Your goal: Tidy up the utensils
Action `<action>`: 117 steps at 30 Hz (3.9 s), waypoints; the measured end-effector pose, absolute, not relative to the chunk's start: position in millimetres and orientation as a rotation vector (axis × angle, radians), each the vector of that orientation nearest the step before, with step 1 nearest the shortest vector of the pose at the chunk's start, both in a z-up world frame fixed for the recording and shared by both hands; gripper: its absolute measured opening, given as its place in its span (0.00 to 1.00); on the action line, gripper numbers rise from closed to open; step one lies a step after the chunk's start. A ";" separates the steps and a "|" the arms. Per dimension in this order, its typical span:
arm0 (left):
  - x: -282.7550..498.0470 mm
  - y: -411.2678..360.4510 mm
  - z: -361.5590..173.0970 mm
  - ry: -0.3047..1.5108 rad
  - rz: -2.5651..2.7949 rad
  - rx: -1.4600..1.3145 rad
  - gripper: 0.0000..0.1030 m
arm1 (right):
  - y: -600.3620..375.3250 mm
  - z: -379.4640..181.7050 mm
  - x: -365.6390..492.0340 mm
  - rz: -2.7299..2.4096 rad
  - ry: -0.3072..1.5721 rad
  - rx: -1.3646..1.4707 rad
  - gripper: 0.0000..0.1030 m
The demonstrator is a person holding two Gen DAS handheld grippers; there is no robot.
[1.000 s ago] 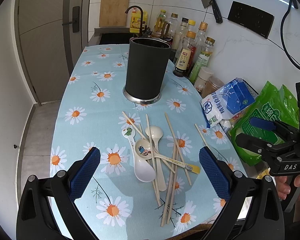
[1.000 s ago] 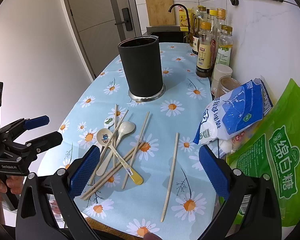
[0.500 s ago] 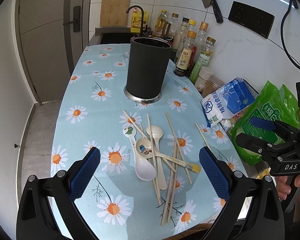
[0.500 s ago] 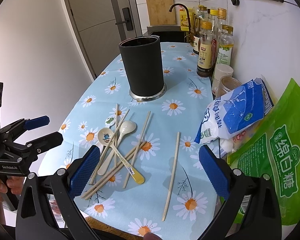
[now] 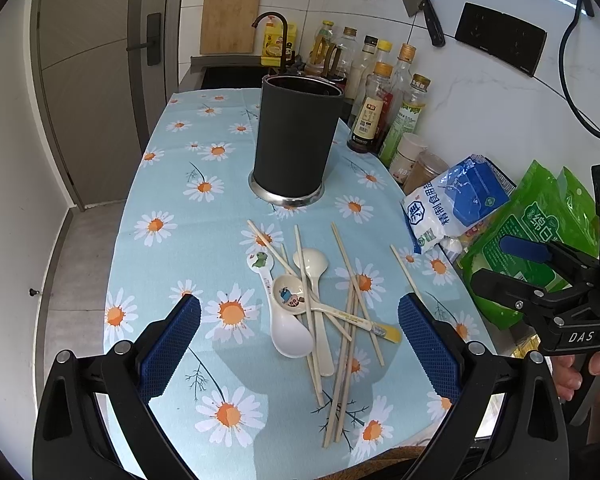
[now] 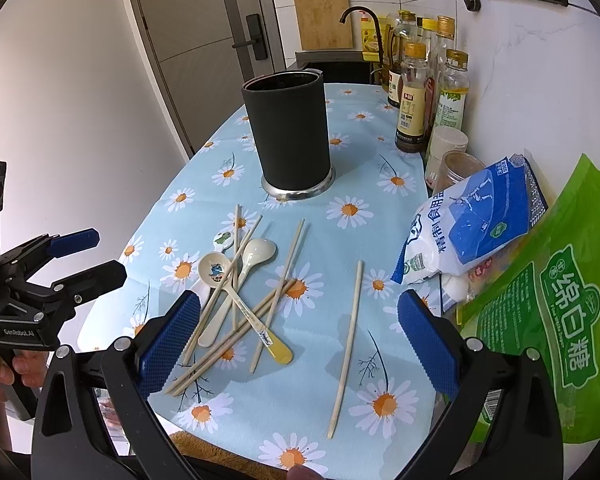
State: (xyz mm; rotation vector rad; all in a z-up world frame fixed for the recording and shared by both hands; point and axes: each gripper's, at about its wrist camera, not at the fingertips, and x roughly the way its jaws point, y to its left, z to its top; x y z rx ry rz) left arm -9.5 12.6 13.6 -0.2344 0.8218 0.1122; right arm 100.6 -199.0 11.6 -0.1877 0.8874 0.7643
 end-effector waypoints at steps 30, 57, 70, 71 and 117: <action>-10.1 14.1 2.4 0.827 0.111 -0.262 0.94 | -196.4 4.7 105.8 0.767 0.934 -0.207 0.95; 15.1 44.8 -43.3 0.953 0.076 -0.474 0.94 | -168.6 -81.3 193.9 0.639 1.483 -0.310 0.34; 17.3 55.3 -51.0 0.960 0.062 -0.522 0.94 | -151.3 -105.0 200.4 0.566 1.574 -0.416 0.12; 18.4 55.4 -50.4 0.959 0.059 -0.522 0.94 | -151.4 -105.8 201.0 0.554 1.571 -0.419 0.06; 149.8 31.5 -87.1 1.345 -0.055 -0.400 0.31 | -199.7 -52.3 176.7 0.777 1.455 -0.110 0.05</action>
